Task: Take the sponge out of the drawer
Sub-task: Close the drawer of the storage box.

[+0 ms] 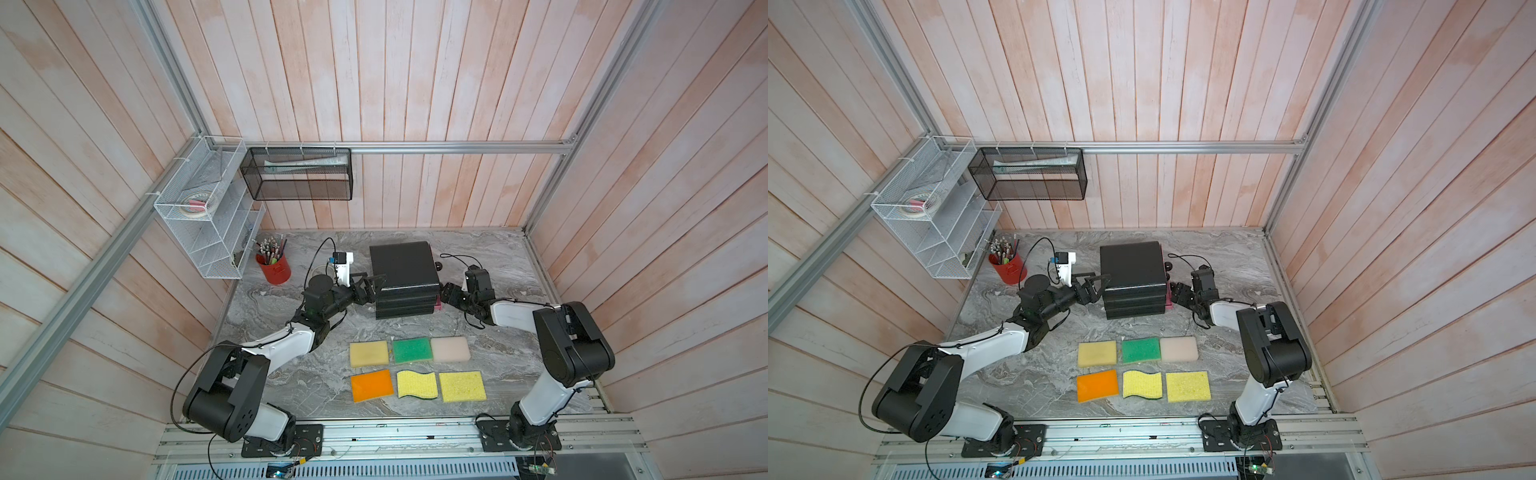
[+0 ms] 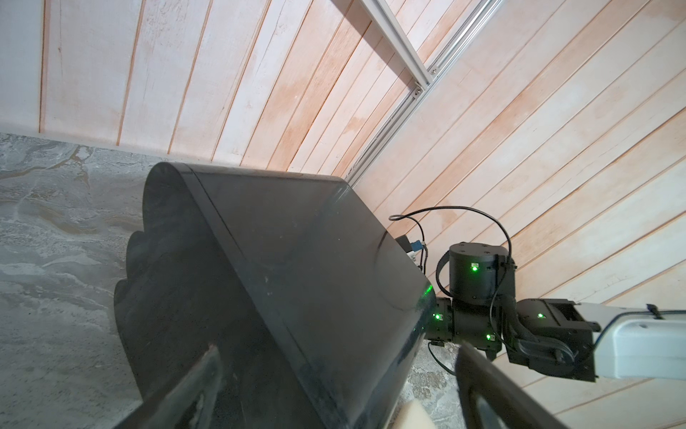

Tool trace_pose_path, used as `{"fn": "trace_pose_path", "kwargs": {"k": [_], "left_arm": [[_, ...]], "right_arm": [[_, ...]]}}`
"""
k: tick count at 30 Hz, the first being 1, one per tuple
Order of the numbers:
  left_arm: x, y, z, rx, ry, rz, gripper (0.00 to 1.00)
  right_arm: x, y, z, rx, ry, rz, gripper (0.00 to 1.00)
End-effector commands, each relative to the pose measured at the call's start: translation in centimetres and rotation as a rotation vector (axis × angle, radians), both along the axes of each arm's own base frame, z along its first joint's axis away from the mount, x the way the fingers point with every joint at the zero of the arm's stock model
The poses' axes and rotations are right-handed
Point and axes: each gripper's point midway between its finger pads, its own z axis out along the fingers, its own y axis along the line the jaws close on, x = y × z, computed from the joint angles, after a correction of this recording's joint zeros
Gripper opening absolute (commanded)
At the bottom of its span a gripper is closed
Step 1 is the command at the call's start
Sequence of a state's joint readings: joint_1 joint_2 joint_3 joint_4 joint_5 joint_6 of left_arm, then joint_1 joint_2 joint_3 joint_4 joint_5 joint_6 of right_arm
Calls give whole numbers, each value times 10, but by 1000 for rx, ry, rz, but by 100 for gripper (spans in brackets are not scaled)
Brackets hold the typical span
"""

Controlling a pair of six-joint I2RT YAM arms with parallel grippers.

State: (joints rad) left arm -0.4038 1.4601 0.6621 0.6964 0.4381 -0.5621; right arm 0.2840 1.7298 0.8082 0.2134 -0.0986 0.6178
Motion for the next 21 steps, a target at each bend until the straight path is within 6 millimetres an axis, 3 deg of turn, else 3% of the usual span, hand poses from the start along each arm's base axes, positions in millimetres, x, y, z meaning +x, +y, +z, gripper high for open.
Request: {"fn": "trace_pose_path", "kwargs": {"k": [1,21], "left_arm": [[3,-1,14,-20,-38,-9,100],[-2,-7,17,-47,-51,-52,100]], "right_arm": [[3,10,13,35,-36,17,81],[-17,45,11,187,-60,96,81]]}}
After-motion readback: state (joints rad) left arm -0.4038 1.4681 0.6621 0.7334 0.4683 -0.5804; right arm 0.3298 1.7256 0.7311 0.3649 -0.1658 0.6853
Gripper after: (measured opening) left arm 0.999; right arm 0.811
